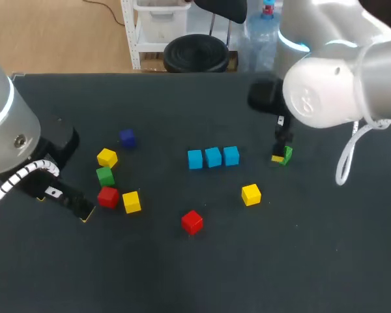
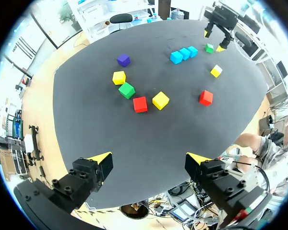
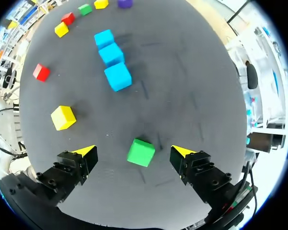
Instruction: Place the blue cubes, place green cubes on the blue cubes, place the yellow cubes on the green cubes, then place the red cubes on the yellow cubes, and place purple cube on the red cubes.
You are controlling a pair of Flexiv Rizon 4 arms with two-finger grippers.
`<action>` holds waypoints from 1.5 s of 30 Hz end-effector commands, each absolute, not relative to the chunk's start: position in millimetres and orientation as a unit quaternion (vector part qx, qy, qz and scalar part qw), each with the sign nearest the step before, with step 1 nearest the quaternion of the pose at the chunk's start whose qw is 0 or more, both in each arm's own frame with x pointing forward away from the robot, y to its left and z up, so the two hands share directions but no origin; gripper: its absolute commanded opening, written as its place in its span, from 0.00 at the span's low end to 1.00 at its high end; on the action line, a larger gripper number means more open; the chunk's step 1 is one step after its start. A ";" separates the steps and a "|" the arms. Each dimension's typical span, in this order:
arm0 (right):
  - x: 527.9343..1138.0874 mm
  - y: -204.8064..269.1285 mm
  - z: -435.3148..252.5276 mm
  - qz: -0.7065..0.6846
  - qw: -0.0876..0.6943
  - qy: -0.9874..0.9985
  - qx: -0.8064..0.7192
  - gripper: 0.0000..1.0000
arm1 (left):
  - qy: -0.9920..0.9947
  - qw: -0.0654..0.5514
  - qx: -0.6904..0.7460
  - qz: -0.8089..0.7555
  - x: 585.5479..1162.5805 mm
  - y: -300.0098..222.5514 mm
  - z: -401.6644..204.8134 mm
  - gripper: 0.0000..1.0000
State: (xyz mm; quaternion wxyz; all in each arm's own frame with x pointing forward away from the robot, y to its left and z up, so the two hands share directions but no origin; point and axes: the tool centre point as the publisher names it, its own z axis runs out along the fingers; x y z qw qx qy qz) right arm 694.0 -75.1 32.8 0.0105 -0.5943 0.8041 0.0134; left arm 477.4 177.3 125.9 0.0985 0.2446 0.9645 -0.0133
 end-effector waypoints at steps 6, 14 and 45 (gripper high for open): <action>697.5 -84.6 16.4 0.022 0.005 0.830 -0.557 1.00 | 0.964 0.098 0.246 -0.015 478.2 177.7 125.4 1.00; 704.8 -86.2 -2.5 0.063 0.007 0.834 -0.548 1.00 | 0.964 0.098 0.246 -0.015 478.2 177.7 125.4 1.00; 714.8 -78.8 -18.7 0.052 -0.024 0.835 -0.547 0.40 | 0.964 0.098 0.246 -0.015 478.2 177.7 125.4 1.00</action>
